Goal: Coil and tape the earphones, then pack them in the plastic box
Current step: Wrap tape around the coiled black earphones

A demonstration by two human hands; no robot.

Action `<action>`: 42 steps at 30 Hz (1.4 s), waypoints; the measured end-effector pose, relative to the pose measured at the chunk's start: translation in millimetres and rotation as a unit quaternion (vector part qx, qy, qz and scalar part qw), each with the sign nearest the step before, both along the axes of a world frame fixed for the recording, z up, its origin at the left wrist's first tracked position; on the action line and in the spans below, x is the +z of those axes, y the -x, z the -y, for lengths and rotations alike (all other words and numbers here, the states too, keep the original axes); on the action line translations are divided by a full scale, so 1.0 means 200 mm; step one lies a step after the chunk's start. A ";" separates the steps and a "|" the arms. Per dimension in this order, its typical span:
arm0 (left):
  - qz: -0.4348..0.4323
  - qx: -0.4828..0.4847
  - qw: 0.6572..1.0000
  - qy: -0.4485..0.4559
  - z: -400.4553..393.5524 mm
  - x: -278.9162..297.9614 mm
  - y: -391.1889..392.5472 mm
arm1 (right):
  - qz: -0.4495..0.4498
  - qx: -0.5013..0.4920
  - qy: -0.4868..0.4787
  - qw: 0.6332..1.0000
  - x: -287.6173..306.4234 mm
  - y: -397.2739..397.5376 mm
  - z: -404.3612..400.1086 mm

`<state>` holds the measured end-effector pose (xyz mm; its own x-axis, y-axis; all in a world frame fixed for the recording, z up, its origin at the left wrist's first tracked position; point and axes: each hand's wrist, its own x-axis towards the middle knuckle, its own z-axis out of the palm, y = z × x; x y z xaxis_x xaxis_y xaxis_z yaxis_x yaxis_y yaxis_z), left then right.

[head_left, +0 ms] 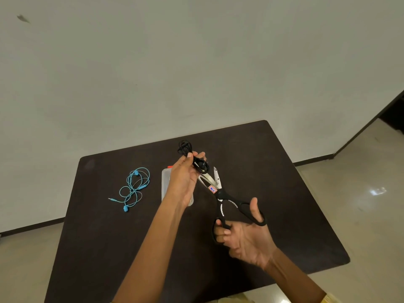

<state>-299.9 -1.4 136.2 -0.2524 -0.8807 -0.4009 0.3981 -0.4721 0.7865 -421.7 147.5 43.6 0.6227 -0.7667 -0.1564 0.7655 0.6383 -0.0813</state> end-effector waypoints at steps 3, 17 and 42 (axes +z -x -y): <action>0.002 -0.002 1.000 0.000 -0.01 0.00 0.01 | -0.020 -0.027 -0.016 0.999 -0.01 -0.04 0.07; -0.028 -0.024 0.999 -0.013 0.00 -0.11 0.03 | -0.087 -0.133 -0.083 0.984 -0.10 -0.06 0.18; -0.107 0.037 0.993 -0.037 -0.17 -0.32 -0.36 | -0.775 -0.038 -0.096 0.624 -0.27 0.21 0.38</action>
